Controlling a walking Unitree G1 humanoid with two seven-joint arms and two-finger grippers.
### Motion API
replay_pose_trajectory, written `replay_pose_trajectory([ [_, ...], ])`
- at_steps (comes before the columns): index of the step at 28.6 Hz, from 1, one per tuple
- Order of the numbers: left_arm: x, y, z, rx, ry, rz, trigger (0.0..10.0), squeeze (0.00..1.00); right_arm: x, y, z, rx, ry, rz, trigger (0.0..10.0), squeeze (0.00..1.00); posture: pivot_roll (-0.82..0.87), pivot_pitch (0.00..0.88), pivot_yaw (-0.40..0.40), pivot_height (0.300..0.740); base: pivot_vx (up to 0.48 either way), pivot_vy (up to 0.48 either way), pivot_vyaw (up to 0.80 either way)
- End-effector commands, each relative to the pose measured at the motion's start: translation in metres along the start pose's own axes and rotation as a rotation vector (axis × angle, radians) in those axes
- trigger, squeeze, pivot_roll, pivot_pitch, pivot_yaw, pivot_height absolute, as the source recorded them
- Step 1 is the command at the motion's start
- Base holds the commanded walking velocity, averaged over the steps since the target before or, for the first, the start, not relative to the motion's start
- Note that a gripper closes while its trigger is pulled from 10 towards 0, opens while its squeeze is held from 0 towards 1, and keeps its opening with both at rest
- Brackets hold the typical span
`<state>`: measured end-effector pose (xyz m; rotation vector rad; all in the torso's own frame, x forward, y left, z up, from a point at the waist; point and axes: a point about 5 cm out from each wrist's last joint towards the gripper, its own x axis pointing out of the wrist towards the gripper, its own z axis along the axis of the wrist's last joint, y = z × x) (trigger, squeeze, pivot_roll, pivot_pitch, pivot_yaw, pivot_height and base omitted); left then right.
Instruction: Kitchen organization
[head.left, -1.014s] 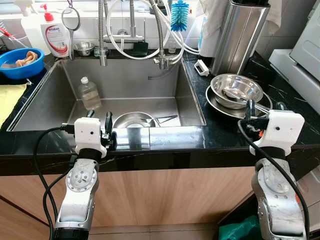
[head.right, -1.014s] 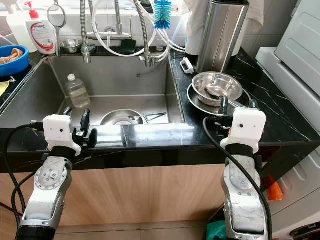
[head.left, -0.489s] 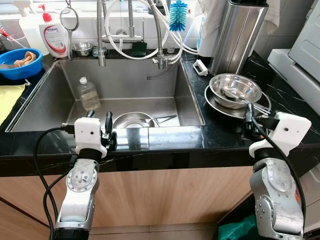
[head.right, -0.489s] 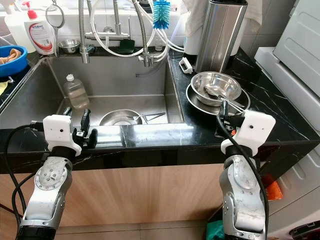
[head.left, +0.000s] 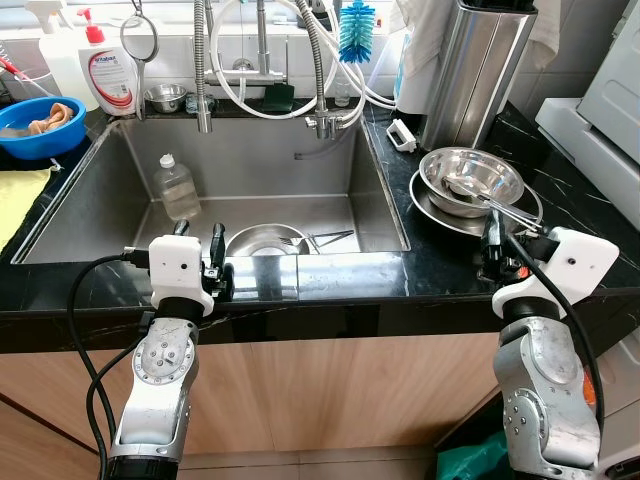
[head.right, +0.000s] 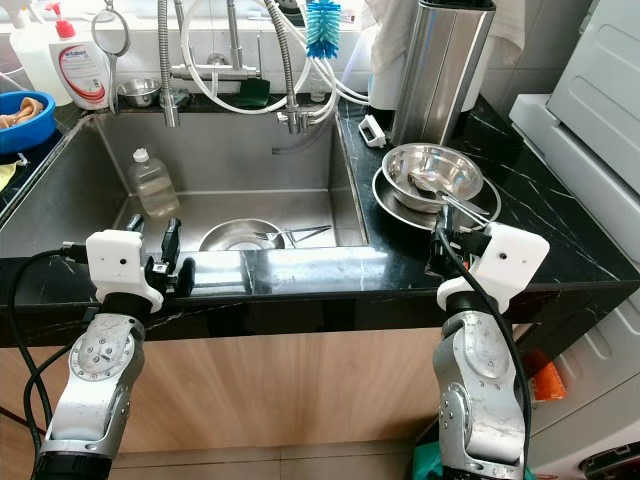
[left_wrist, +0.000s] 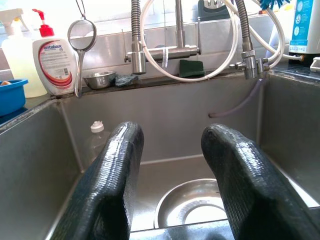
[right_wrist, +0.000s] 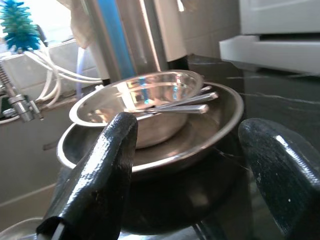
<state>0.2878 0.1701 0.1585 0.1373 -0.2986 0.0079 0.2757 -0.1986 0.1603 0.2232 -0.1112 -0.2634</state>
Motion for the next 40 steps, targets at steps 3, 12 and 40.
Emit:
replay_pose_trajectory([
  [3, -0.003, 0.000, -0.004, -0.003, 0.021, -0.003, 10.0, 0.00, 0.006, 0.002, 0.001, 0.051, 0.010, -0.007, 10.0, 0.00, -0.06, 0.000, -0.017, 0.706, 0.000, 0.000, 0.00],
  [12, -0.003, 0.001, -0.005, -0.003, 0.025, 0.001, 10.0, 0.00, 0.009, 0.007, 0.001, 0.114, 0.010, 0.024, 10.0, 0.00, -0.06, 0.000, -0.019, 0.706, 0.000, 0.000, 0.00],
  [40, -0.003, 0.001, -0.005, -0.001, 0.027, 0.005, 10.0, 0.00, 0.011, 0.021, 0.009, 0.157, -0.034, 0.097, 10.0, 0.00, -0.06, 0.007, -0.017, 0.706, 0.000, 0.000, 0.00],
])
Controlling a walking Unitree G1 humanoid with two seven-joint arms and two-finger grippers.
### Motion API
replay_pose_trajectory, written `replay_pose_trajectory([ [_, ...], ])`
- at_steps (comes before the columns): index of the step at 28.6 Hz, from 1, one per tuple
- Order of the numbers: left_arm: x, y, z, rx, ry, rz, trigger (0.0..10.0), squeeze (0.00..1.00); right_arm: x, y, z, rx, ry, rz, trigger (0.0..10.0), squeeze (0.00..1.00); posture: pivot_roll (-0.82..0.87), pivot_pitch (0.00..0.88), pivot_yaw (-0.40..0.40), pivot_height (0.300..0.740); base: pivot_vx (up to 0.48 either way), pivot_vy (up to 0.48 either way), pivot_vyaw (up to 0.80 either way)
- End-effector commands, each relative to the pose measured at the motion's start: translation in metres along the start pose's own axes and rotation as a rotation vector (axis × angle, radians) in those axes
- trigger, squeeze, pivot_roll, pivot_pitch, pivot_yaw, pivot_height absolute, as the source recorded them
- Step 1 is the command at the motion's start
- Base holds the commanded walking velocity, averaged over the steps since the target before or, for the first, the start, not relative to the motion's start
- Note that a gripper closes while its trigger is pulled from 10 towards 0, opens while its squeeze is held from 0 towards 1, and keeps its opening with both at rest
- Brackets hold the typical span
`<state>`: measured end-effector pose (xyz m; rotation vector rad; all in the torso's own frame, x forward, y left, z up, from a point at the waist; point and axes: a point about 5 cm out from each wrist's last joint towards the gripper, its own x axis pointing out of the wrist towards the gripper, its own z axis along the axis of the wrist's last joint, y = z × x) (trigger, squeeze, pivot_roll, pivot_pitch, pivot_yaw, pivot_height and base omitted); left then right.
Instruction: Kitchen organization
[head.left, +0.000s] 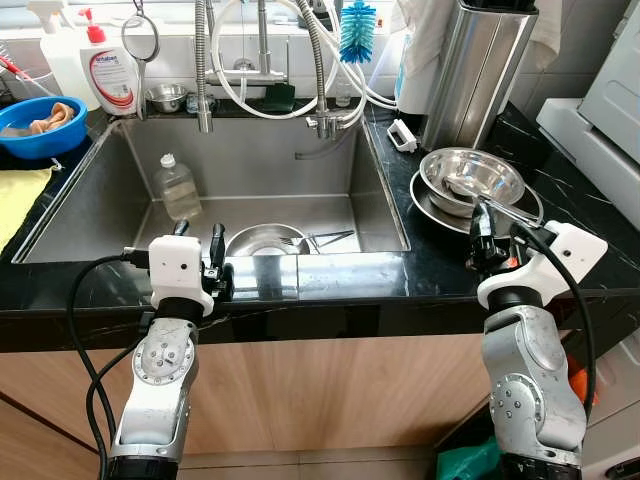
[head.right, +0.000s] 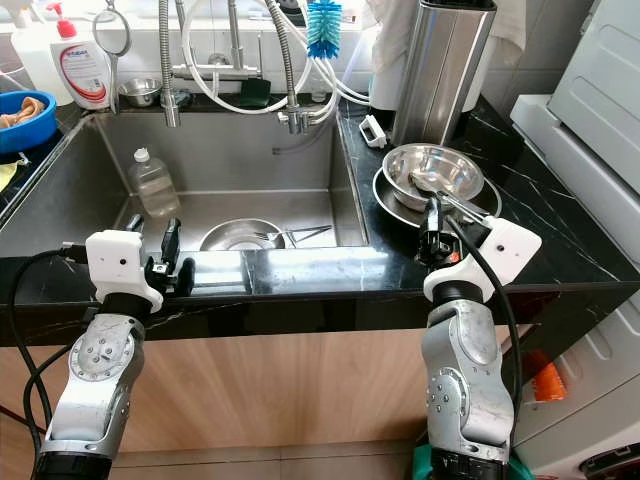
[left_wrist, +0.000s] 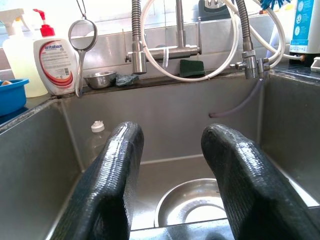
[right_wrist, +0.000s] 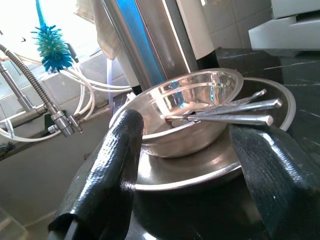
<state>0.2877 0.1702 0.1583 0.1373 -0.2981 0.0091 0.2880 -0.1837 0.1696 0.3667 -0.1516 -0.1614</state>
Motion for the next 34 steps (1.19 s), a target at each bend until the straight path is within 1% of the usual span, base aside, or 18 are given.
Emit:
replay_pose_trajectory([
  [1, -0.0032, 0.0014, -0.0050, -0.001, 0.026, 0.004, 10.0, 0.00, 0.0027, 0.0026, 0.0052, 0.007, -0.027, 0.006, 10.0, 0.00, -0.06, 0.007, -0.017, 0.706, 0.000, 0.000, 0.00],
  [2, -0.0030, 0.0013, -0.0048, -0.002, 0.025, 0.004, 10.0, 0.00, 0.0031, 0.0029, 0.0069, 0.008, -0.037, 0.007, 9.2, 0.00, -0.06, 0.007, -0.017, 0.706, 0.000, 0.000, 0.00],
  [4, -0.0029, 0.0016, -0.0049, -0.001, 0.025, 0.004, 10.0, 0.00, 0.0035, 0.0030, 0.0084, 0.011, -0.044, 0.001, 10.0, 0.00, -0.06, 0.006, -0.017, 0.706, 0.000, 0.000, 0.00],
  [6, -0.0030, 0.0015, -0.0051, -0.001, 0.026, 0.004, 10.0, 0.00, 0.0039, 0.0030, 0.0083, 0.011, -0.044, 0.002, 10.0, 0.00, -0.06, 0.006, -0.017, 0.706, 0.000, 0.000, 0.00],
  [7, -0.0028, 0.0014, -0.0049, -0.001, 0.026, 0.003, 10.0, 0.00, 0.0041, 0.0029, 0.0085, 0.013, -0.048, 0.002, 5.9, 0.00, -0.06, 0.006, -0.016, 0.706, 0.000, 0.000, 0.00],
  [9, -0.0027, 0.0014, -0.0048, -0.001, 0.025, 0.003, 10.0, 0.00, 0.0043, 0.0026, 0.0085, 0.014, -0.050, 0.000, 1.8, 0.00, -0.06, 0.006, -0.016, 0.706, 0.000, 0.000, 0.00],
  [10, -0.0027, 0.0015, -0.0047, -0.001, 0.025, 0.003, 10.0, 0.00, 0.0044, 0.0024, 0.0085, 0.014, -0.051, -0.001, 1.8, 0.00, -0.06, 0.007, -0.016, 0.706, 0.000, 0.000, 0.00],
  [11, -0.0028, 0.0014, -0.0048, 0.000, 0.025, 0.003, 10.0, 0.00, 0.0043, 0.0023, 0.0083, 0.015, -0.051, -0.001, 1.0, 0.00, -0.06, 0.008, -0.016, 0.706, 0.000, 0.000, 0.00],
  [12, -0.0028, 0.0013, -0.0048, 0.000, 0.025, 0.002, 10.0, 0.00, 0.0042, 0.0024, 0.0080, 0.013, -0.049, -0.001, 2.8, 0.00, -0.06, 0.008, -0.016, 0.706, 0.000, 0.000, 0.00],
  [13, -0.0029, 0.0014, -0.0047, 0.000, 0.025, 0.002, 10.0, 0.00, 0.0041, 0.0024, 0.0077, 0.013, -0.048, -0.004, 5.6, 0.00, -0.06, 0.008, -0.016, 0.706, 0.000, 0.000, 0.00],
  [14, -0.0029, 0.0015, -0.0047, 0.000, 0.025, 0.002, 10.0, 0.00, 0.0040, 0.0023, 0.0075, 0.012, -0.047, -0.006, 5.6, 0.00, -0.06, 0.008, -0.016, 0.706, 0.000, 0.000, 0.00],
  [15, -0.0030, 0.0015, -0.0046, 0.000, 0.025, 0.002, 10.0, 0.00, 0.0041, 0.0021, 0.0072, 0.012, -0.045, -0.008, 10.0, 0.00, -0.06, 0.009, -0.015, 0.706, 0.000, 0.000, 0.00],
  [21, -0.0031, 0.0015, -0.0046, 0.002, 0.025, 0.000, 10.0, 0.00, 0.0047, 0.0012, 0.0066, 0.011, -0.043, -0.014, 10.0, 0.00, -0.06, 0.009, -0.015, 0.706, 0.000, 0.000, 0.00],
  [22, -0.0031, 0.0016, -0.0047, 0.004, 0.025, -0.002, 10.0, 0.00, 0.0050, 0.0006, 0.0061, 0.008, -0.041, -0.018, 9.0, 0.00, -0.06, 0.010, -0.014, 0.706, 0.000, 0.000, 0.00],
  [23, -0.0031, 0.0017, -0.0048, 0.005, 0.026, -0.002, 10.0, 0.00, 0.0051, 0.0001, 0.0060, 0.008, -0.041, -0.020, 4.7, 0.00, -0.06, 0.010, -0.014, 0.706, 0.000, 0.000, 0.00],
  [24, -0.0033, 0.0019, -0.0049, 0.005, 0.026, -0.001, 10.0, 0.00, 0.0051, -0.0006, 0.0061, 0.008, -0.041, -0.022, 2.2, 0.00, -0.06, 0.010, -0.014, 0.706, 0.000, 0.000, 0.00],
  [25, -0.0033, 0.0020, -0.0050, 0.005, 0.027, -0.001, 10.0, 0.00, 0.0052, -0.0009, 0.0063, 0.007, -0.042, -0.023, 0.0, 0.00, -0.06, 0.010, -0.015, 0.706, 0.000, 0.000, 0.00],
  [34, -0.0036, 0.0005, -0.0055, 0.004, 0.028, -0.007, 10.0, 0.00, 0.0050, -0.0021, 0.0043, 0.018, -0.033, -0.038, 0.0, 0.00, -0.06, 0.010, -0.015, 0.706, 0.000, 0.000, 0.00],
])
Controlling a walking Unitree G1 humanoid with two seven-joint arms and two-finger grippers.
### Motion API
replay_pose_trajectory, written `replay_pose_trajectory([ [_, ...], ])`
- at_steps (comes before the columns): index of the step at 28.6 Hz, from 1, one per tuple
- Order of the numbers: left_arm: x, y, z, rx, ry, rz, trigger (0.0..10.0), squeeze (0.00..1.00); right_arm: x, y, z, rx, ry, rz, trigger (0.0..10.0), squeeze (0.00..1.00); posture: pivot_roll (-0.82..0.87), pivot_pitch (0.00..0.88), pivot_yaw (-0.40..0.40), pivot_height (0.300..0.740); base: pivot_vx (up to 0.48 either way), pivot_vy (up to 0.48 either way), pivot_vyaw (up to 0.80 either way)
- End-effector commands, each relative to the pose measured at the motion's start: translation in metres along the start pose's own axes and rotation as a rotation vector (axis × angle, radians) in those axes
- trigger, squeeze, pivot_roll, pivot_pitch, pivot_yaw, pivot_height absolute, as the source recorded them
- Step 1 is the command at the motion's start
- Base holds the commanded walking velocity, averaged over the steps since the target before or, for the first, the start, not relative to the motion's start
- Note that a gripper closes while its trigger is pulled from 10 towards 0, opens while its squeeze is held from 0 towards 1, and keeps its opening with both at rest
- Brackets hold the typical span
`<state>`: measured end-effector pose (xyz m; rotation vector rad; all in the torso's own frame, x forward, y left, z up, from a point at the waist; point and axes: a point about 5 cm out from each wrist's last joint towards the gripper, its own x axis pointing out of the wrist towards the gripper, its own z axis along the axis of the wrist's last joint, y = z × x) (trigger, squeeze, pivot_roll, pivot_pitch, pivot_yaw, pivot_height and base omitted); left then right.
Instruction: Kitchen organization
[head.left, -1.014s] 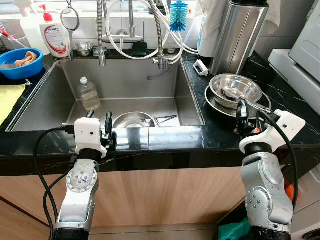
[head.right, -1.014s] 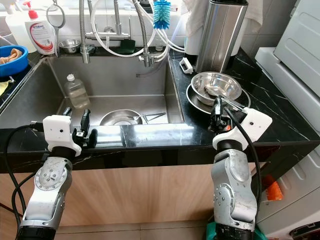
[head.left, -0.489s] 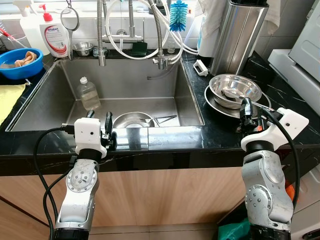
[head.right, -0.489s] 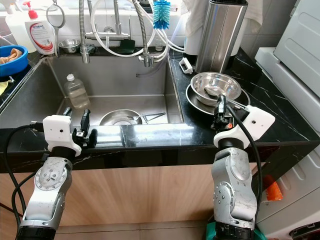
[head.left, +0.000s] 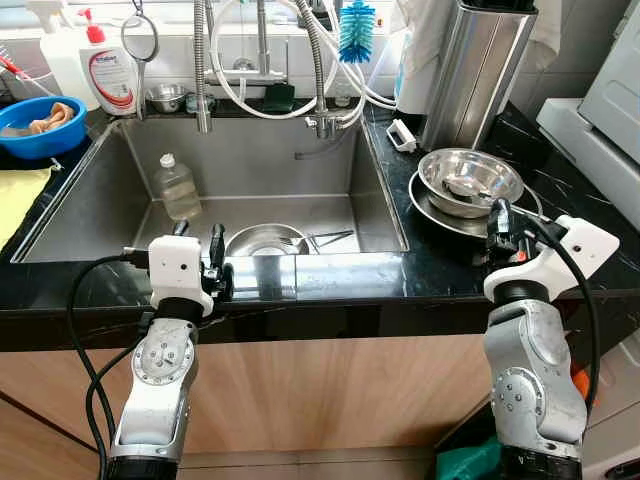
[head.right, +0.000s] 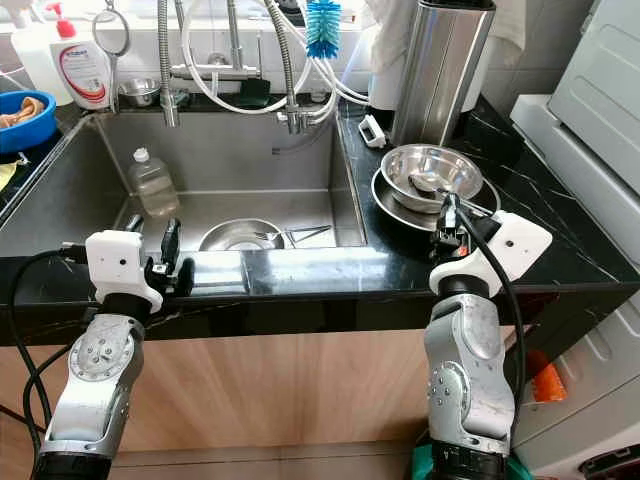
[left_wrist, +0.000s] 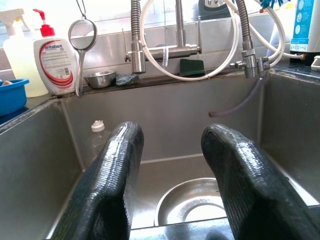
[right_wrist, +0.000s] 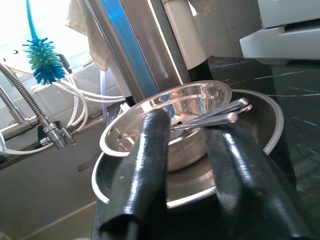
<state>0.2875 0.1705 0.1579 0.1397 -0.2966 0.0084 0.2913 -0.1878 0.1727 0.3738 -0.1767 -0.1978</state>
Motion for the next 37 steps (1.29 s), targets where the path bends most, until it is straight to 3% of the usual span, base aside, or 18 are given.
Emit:
replay_pose_trajectory([
  [1, -0.003, 0.000, -0.005, 0.002, 0.026, -0.006, 10.0, 0.00, 0.001, 0.001, 0.001, 0.012, -0.003, -0.005, 0.0, 0.00, -0.06, 0.010, -0.015, 0.706, 0.000, 0.000, 0.00],
  [24, -0.005, 0.001, -0.006, 0.006, 0.032, -0.001, 10.0, 0.00, 0.002, 0.014, 0.001, 0.033, -0.009, 0.051, 0.0, 0.00, -0.06, 0.007, -0.015, 0.706, 0.000, 0.000, 0.00],
  [25, -0.004, 0.001, -0.006, 0.006, 0.032, -0.001, 10.0, 0.00, 0.002, 0.016, 0.002, 0.035, -0.013, 0.064, 0.7, 0.00, -0.06, 0.007, -0.015, 0.706, 0.000, 0.000, 0.00],
  [26, -0.004, 0.002, -0.006, 0.006, 0.031, 0.000, 10.0, 0.00, 0.002, 0.020, 0.005, 0.022, -0.027, 0.092, 10.0, 0.00, -0.06, 0.007, -0.015, 0.706, 0.000, 0.000, 0.00],
  [37, -0.004, 0.002, -0.007, 0.004, 0.031, 0.004, 10.0, 0.00, 0.004, 0.035, 0.020, -0.066, -0.118, 0.175, 10.0, 0.00, -0.06, 0.006, -0.018, 0.706, 0.000, 0.000, 0.00],
])
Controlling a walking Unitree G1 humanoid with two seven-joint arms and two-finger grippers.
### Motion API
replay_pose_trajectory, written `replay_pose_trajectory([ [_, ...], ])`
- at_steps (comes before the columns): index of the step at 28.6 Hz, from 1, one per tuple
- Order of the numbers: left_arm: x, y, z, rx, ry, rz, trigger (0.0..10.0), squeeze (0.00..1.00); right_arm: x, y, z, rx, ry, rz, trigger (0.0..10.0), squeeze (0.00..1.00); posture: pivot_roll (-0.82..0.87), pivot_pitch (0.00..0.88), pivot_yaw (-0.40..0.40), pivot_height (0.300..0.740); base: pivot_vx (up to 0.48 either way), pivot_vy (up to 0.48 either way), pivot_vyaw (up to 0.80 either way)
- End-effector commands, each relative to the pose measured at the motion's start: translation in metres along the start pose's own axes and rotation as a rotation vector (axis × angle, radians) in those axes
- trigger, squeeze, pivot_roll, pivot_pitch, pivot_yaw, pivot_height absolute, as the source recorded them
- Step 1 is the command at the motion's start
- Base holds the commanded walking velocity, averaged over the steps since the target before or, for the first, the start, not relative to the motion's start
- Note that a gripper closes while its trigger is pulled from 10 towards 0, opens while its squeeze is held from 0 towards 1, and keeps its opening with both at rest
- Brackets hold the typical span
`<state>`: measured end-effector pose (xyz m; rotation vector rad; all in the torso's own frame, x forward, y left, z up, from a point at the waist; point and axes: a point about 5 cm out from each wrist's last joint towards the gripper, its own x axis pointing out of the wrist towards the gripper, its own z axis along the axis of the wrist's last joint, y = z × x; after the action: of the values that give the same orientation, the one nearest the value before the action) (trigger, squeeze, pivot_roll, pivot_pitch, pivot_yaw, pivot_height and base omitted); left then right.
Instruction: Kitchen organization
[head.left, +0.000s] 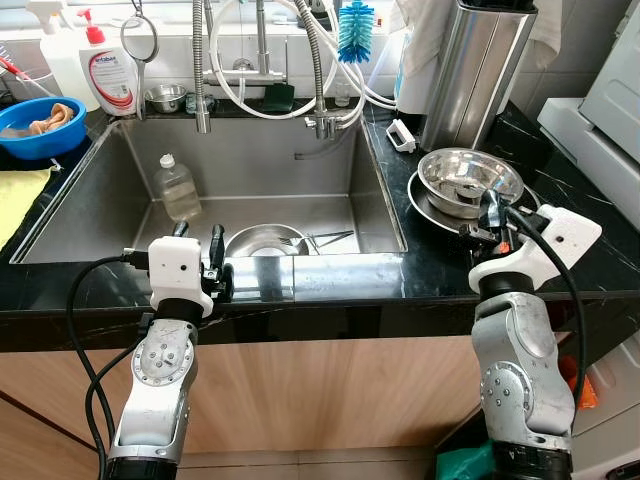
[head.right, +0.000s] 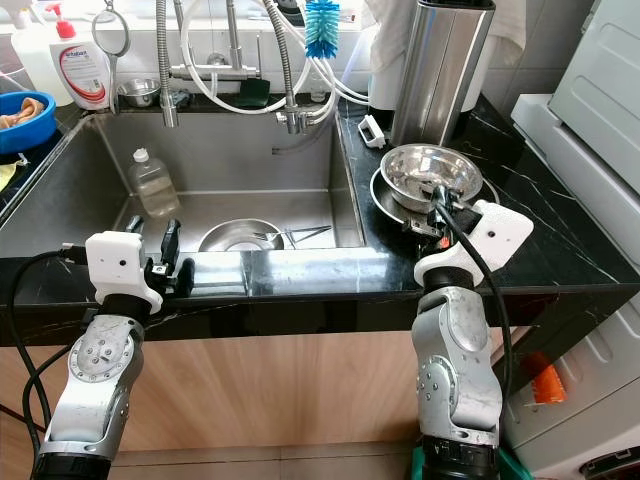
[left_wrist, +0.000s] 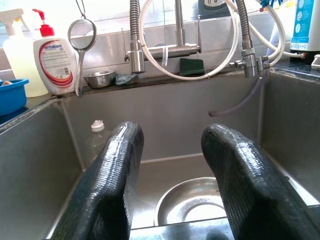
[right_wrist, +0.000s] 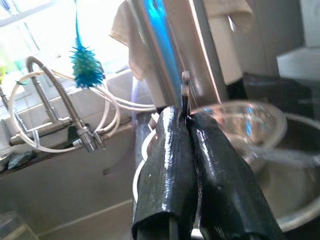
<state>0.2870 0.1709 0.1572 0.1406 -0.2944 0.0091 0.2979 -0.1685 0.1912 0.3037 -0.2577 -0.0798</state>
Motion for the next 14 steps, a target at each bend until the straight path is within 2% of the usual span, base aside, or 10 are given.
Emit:
replay_pose_trajectory([
  [1, -0.0035, 0.0014, -0.0059, 0.002, 0.029, 0.004, 10.0, 0.00, 0.0025, 0.0097, 0.0132, -0.028, -0.063, 0.047, 10.0, 0.00, -0.06, 0.006, -0.019, 0.706, 0.000, 0.000, 0.00],
  [4, -0.0037, 0.0009, -0.0062, 0.001, 0.029, 0.004, 10.0, 0.00, 0.0041, 0.0144, 0.0167, -0.071, -0.084, 0.081, 10.0, 0.00, -0.06, 0.006, -0.020, 0.706, 0.000, 0.000, 0.00],
  [14, -0.0044, 0.0003, -0.0071, -0.002, 0.031, 0.005, 10.0, 0.00, 0.0066, 0.0121, 0.0171, -0.101, -0.085, 0.063, 10.0, 0.00, -0.06, 0.004, -0.022, 0.706, 0.000, 0.000, 0.00],
])
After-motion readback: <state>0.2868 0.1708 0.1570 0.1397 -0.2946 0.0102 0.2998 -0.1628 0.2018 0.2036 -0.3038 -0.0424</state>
